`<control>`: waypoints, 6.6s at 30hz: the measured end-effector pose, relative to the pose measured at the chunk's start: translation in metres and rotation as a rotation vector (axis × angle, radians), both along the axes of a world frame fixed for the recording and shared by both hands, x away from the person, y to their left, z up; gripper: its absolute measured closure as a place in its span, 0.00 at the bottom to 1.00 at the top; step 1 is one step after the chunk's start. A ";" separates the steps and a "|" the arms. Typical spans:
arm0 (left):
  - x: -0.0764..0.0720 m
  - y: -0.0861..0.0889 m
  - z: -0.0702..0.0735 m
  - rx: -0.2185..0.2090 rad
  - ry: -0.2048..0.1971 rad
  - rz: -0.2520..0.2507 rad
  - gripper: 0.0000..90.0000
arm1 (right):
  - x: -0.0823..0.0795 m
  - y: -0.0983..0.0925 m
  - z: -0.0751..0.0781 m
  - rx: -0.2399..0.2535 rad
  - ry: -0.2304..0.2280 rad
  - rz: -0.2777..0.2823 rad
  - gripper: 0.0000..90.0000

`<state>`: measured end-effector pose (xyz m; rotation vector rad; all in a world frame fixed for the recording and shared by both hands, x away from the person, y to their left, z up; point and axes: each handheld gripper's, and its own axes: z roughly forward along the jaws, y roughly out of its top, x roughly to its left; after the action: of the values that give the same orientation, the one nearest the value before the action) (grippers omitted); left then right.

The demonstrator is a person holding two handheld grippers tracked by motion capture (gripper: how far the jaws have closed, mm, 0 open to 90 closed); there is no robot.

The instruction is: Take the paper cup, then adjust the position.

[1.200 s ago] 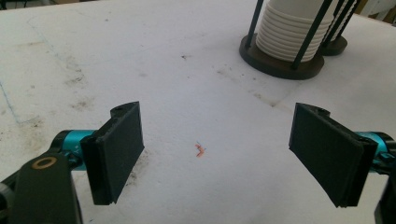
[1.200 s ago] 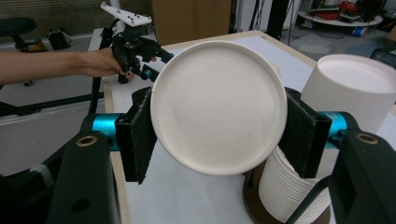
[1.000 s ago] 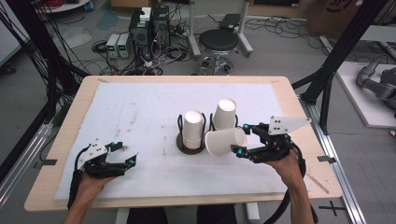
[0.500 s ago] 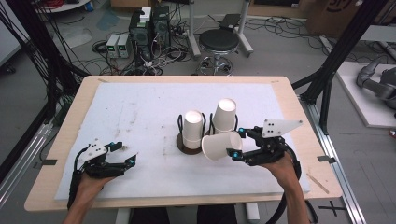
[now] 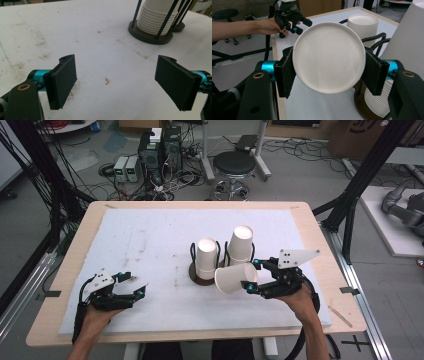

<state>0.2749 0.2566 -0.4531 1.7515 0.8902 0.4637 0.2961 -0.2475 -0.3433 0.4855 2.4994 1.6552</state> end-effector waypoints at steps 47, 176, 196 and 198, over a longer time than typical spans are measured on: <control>0.003 -0.021 0.072 -0.126 -0.060 -0.458 0.17 | 0.013 0.033 -0.003 0.032 0.040 0.147 0.40; 0.011 -0.137 0.072 -0.056 0.000 -0.779 0.33 | 0.004 0.076 -0.015 0.064 0.058 0.276 0.17; 0.012 -0.123 0.096 0.233 0.087 -0.803 0.33 | 0.003 0.075 -0.002 -0.182 0.026 0.282 0.17; 0.012 -0.124 0.099 0.270 0.103 -0.803 0.33 | 0.003 0.079 0.000 -0.232 0.020 0.283 0.17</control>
<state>0.2872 0.1330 -0.3537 2.2130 0.1357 -0.0448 0.2992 -0.1689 -0.3431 0.1295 2.8349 1.4152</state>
